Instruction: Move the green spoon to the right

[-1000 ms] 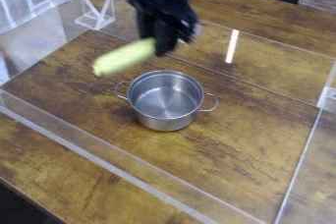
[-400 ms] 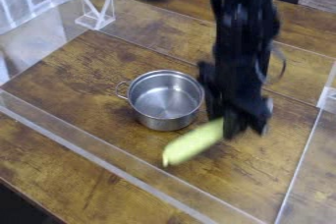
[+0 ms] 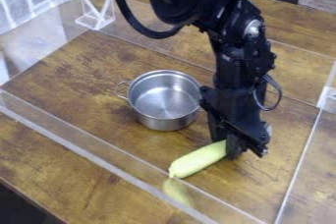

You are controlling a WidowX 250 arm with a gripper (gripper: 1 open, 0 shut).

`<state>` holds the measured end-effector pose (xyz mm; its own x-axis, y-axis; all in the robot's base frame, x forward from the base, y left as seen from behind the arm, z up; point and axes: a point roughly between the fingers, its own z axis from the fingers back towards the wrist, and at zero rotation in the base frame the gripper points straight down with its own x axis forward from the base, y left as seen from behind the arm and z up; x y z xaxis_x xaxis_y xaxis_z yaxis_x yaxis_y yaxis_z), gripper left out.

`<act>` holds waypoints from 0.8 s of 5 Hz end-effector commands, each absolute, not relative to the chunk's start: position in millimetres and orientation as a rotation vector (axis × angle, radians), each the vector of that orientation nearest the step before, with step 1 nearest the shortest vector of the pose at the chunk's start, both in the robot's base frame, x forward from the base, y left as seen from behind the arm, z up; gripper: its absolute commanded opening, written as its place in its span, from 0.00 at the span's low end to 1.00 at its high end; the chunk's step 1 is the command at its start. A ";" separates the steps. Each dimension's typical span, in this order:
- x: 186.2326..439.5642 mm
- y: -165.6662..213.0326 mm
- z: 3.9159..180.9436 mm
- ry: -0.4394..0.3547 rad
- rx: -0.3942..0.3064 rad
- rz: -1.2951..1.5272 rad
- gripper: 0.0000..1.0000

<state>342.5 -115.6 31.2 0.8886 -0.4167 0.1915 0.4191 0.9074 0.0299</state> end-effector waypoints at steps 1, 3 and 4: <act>352.0 -110.6 44.5 -0.244 -0.031 -0.408 0.00; 359.8 -123.8 42.7 -0.241 -0.070 -0.545 0.00; 358.3 -121.2 45.6 -0.237 -0.089 -0.567 0.00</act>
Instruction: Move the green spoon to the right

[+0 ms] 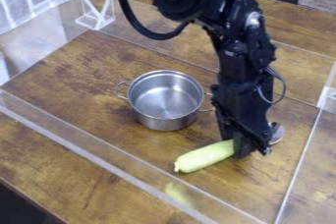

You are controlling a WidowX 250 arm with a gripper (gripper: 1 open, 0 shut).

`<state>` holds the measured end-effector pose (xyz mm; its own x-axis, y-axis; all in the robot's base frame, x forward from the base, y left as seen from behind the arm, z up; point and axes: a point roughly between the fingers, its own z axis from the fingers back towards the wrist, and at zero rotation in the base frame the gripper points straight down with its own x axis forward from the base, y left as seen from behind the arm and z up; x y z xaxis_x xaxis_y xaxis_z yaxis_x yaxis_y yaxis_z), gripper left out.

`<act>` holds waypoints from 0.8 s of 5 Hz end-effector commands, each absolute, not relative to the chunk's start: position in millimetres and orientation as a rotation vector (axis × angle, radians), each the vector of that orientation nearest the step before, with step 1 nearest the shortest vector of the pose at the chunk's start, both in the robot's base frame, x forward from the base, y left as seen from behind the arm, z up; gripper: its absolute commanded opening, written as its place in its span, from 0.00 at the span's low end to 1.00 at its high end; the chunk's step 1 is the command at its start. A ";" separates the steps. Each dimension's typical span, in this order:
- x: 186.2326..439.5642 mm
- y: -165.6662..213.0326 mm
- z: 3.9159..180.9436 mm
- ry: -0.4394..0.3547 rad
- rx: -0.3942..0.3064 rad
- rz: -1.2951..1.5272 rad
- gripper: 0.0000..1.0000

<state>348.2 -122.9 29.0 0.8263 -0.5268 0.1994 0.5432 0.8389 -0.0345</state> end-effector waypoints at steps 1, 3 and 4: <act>357.3 -118.5 50.0 -0.229 -0.105 -0.591 0.00; 358.5 -120.6 79.6 -0.245 -0.093 -0.573 1.00; 359.0 -113.2 97.6 -0.271 -0.079 -0.590 1.00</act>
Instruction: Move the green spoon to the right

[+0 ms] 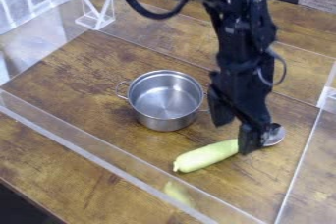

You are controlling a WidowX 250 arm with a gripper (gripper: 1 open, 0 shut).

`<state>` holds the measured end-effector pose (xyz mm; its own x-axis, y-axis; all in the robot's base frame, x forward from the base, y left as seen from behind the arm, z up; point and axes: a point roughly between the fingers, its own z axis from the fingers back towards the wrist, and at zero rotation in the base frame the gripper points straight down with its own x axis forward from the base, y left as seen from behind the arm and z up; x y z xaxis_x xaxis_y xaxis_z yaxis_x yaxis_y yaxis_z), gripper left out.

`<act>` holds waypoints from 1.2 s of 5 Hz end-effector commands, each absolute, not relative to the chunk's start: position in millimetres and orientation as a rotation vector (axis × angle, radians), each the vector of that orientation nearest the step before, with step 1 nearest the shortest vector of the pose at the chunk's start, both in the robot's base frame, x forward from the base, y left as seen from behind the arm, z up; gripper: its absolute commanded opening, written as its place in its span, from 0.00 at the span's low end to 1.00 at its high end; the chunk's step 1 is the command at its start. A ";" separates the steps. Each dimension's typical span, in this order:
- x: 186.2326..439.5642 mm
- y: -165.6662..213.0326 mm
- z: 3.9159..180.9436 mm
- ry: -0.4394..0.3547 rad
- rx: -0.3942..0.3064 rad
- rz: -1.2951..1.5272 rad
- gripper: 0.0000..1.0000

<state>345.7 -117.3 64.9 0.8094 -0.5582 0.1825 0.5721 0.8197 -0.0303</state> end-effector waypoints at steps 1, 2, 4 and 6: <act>363.6 -115.7 129.0 -0.331 -0.037 -0.571 1.00; 362.7 -107.1 166.1 -0.442 -0.001 -0.515 1.00; 350.2 -98.8 159.0 -0.589 -0.054 -0.439 1.00; 362.4 -89.6 145.9 -0.572 -0.135 -0.554 1.00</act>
<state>354.8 -88.7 123.6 0.7370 -0.4602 0.4950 0.5278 0.8494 0.0037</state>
